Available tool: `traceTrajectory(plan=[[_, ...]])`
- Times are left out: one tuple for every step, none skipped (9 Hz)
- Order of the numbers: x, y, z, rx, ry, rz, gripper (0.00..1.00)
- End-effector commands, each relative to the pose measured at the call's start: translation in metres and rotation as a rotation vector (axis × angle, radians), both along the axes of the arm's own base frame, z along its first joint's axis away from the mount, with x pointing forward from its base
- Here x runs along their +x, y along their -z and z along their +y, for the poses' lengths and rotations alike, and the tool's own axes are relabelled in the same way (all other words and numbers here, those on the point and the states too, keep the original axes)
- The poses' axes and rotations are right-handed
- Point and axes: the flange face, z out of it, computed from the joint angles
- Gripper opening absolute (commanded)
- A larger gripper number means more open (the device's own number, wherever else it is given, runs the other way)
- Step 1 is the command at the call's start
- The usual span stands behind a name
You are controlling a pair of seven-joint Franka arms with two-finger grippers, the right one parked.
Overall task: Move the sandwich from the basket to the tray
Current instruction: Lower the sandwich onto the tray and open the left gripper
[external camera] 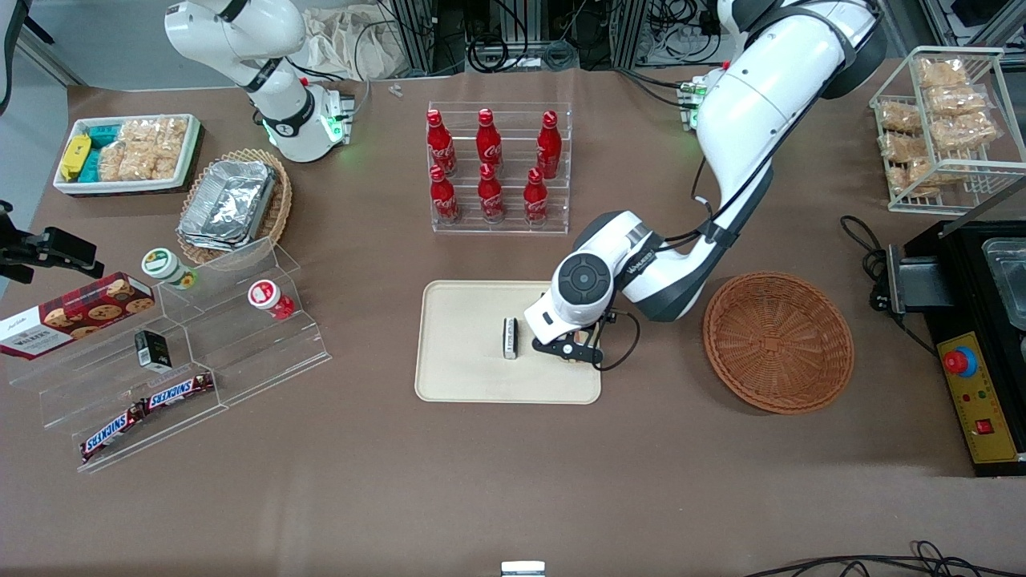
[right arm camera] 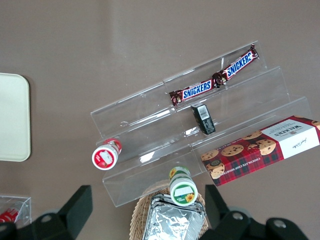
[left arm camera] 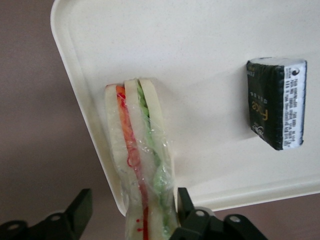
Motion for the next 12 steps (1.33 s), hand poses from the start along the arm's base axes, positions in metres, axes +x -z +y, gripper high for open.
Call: traceTrajectory(plan=[[0.011, -0.033, 0.004, 0.013, -0.039, -0.036, 1.00], [0.025, -0.067, 0.022, 0.020, -0.069, -0.049, 1.00], [0.038, -0.109, 0.042, 0.039, -0.094, -0.059, 0.99], [0.042, -0.154, 0.056, 0.060, -0.111, -0.077, 0.99], [0.046, -0.197, 0.088, 0.072, -0.096, -0.092, 0.99], [0.042, -0.240, 0.119, 0.040, -0.072, -0.059, 0.99], [0.042, -0.278, 0.166, 0.012, -0.060, -0.039, 0.99], [0.036, -0.308, 0.198, 0.010, -0.046, -0.041, 0.99], [0.034, -0.330, 0.231, 0.021, -0.050, -0.052, 0.99], [0.032, -0.347, 0.258, 0.026, -0.047, -0.068, 0.99], [0.030, -0.360, 0.284, 0.031, -0.052, -0.080, 0.99], [0.029, -0.372, 0.310, 0.039, -0.069, -0.097, 0.99]])
